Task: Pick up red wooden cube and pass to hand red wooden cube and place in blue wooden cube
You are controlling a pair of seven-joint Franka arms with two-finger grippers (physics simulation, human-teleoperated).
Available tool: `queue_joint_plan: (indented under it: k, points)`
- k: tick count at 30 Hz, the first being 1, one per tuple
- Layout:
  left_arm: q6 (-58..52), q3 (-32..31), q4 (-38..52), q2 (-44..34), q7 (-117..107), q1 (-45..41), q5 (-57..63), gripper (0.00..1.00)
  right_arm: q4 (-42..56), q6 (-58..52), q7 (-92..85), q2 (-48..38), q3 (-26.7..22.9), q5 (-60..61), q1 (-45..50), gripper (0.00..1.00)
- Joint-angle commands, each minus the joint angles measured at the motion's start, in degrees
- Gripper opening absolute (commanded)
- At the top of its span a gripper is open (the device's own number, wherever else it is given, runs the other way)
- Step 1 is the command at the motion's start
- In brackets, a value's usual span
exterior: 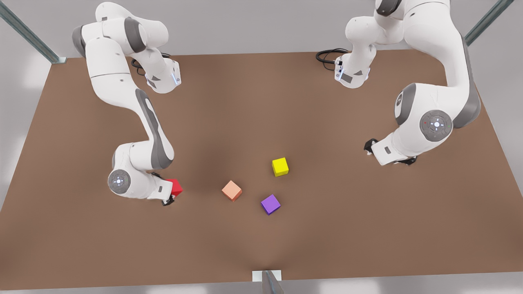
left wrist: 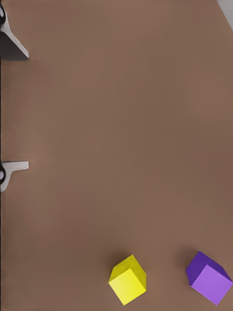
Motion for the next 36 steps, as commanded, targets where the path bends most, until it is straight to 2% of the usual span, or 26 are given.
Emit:
queue_joint_plan:
  k: [1,2,5,11,15,20,32,33,34,35,36]
  points:
    - [-6.7,0.3,-0.1,-0.6,-14.3,-0.6,0.5,1.0,-1.9,7.1,14.6,-1.2,0.0,-6.9,-0.1,0.68]
    - [-9.8,-1.3,3.0,-0.7,-14.3,-0.6,0.8,1.0,-3.4,8.6,14.1,-2.0,0.0,-9.2,-0.8,0.68]
    - [-10.1,-1.4,3.1,-0.6,-14.2,-0.7,0.7,1.0,-9.4,12.8,13.8,-4.9,-0.2,-9.7,-1.2,0.69]
    - [-10.0,-1.4,3.1,-0.3,-14.1,-0.1,0.7,1.0,-21.7,23.6,13.9,-12.1,-0.5,-19.7,-1.6,0.69]
    - [-10.1,-1.4,3.1,-0.3,-14.2,-0.1,0.5,1.0,-23.4,29.1,13.9,-12.2,-0.5,-25.8,-2.7,0.7]
    - [-10.1,-1.4,3.1,-0.3,-14.1,-0.1,0.5,1.0,-26.7,34.7,13.9,-12.0,-0.5,-26.4,-3.6,0.7]
    - [-10.4,-1.2,3.1,0.2,-14.1,2.6,-0.6,1.0,-28.9,36.9,13.9,-11.3,-0.4,-27.1,-5.1,0.72]
    - [-12.1,-1.2,2.8,0.2,-13.8,3.8,-1.6,1.0,-29.1,36.9,13.9,-11.3,-0.4,-27.1,-5.4,0.75]
    - [-12.2,-1.2,2.9,0.4,-13.8,3.8,-1.5,1.0,-29.6,37.5,14.3,-11.3,-0.4,-27.1,-5.7,0.95]
    - [-11.6,-1.3,3.0,0.9,-13.8,3.6,-1.2,1.0,-29.8,38.0,14.3,-11.3,-0.4,-27.1,-6.3,1.0]
    - [-10.8,-1.3,3.0,0.9,-13.9,3.3,-1.2,1.0,-29.8,38.2,14.3,-11.3,-0.3,-27.1,-6.5,1.0]
